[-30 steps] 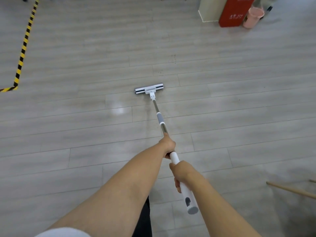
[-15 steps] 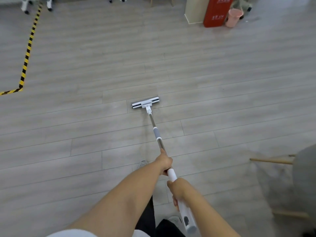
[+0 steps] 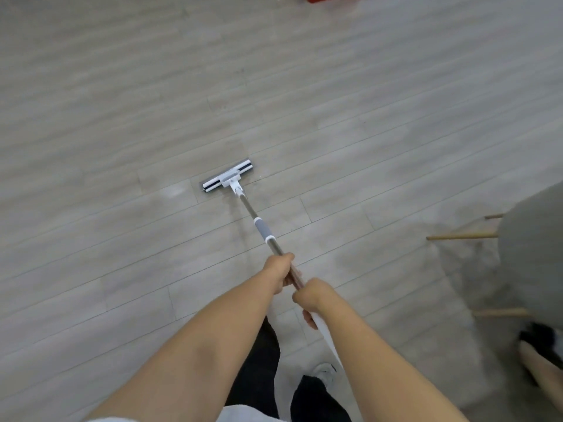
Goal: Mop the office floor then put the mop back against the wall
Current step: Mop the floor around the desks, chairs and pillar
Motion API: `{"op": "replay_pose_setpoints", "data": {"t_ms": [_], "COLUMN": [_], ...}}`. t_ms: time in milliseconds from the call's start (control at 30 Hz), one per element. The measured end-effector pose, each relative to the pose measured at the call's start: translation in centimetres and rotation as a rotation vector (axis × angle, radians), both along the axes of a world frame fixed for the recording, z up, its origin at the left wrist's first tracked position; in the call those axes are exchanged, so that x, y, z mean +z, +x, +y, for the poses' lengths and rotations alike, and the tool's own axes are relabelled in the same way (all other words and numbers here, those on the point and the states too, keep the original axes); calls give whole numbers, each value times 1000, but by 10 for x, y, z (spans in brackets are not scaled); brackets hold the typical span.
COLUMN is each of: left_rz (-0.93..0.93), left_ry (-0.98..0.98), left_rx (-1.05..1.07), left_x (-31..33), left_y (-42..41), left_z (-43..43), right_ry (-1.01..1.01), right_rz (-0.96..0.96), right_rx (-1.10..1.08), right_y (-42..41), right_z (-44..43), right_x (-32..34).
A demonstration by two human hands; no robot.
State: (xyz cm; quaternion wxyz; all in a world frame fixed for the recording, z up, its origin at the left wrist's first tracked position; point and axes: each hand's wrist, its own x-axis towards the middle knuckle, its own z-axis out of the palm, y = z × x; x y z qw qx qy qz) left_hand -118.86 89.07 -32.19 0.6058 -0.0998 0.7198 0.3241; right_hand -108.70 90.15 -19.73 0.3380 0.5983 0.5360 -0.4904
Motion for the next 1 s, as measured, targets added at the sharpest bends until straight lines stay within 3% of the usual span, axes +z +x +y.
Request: {"op": "replay_pose_setpoints", "data": {"t_ms": [233, 467, 533, 1000], "left_rz": [186, 231, 228, 353], "left_ry": [-105, -64, -21, 96], "left_rx": [-59, -2, 16, 92], "left_x": [5, 40, 52, 121], "left_y": [-53, -105, -121, -242], "left_z": [30, 67, 88, 289], "right_ry": [-29, 46, 86, 165], "right_rz": [56, -12, -24, 189], "right_rx": [-52, 208, 290, 239], "right_y": [-45, -105, -120, -211], "right_z": [11, 47, 67, 270], "right_x": [12, 51, 62, 106]}}
